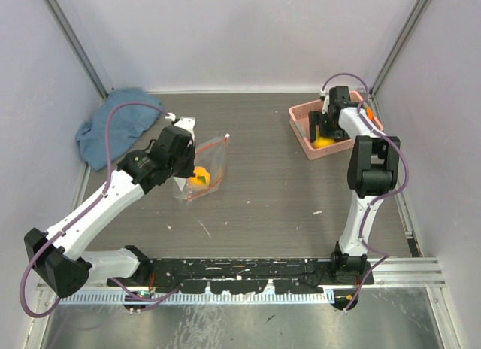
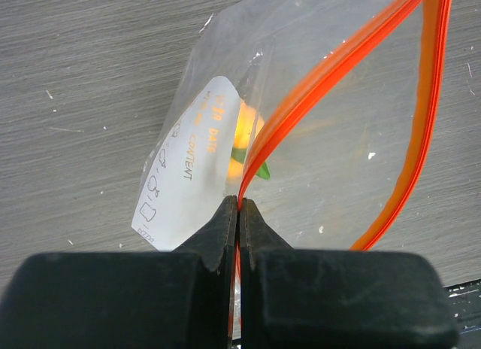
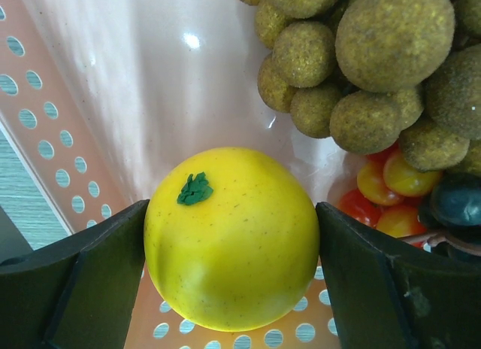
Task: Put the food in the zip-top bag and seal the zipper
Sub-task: Pick up the fake fruit from the bin.
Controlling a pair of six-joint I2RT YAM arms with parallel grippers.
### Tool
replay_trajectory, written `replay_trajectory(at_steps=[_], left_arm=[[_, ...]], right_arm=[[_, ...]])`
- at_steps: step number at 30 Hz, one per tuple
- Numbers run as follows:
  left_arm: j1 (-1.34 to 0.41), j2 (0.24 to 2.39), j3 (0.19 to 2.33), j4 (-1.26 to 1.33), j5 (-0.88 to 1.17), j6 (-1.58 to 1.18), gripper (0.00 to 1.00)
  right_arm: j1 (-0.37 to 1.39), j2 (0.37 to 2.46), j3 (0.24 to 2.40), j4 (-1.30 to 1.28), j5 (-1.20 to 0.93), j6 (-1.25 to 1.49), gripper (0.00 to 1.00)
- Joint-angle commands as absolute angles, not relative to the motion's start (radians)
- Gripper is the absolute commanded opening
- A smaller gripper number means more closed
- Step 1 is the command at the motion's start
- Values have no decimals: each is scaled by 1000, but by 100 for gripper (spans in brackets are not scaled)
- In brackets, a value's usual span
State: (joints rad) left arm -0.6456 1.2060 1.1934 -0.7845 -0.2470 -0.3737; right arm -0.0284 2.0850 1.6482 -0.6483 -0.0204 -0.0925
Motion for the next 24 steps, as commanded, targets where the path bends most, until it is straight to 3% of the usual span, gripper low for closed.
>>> replay_trajectory(at_steps=[1,8,24], left_arm=[[-641,1183,1238,-776,-241,-359,0],[-641,1180,1242,-770,-243,-357,0],[-641,1179,1261,-770,-238,-355,0]], right_arm=[[-29,1957,1612,-567,-42,-47,63],[-5,1831,1518,-498,-57,3,51],[224,1470,1244,-302,-51,99,50]])
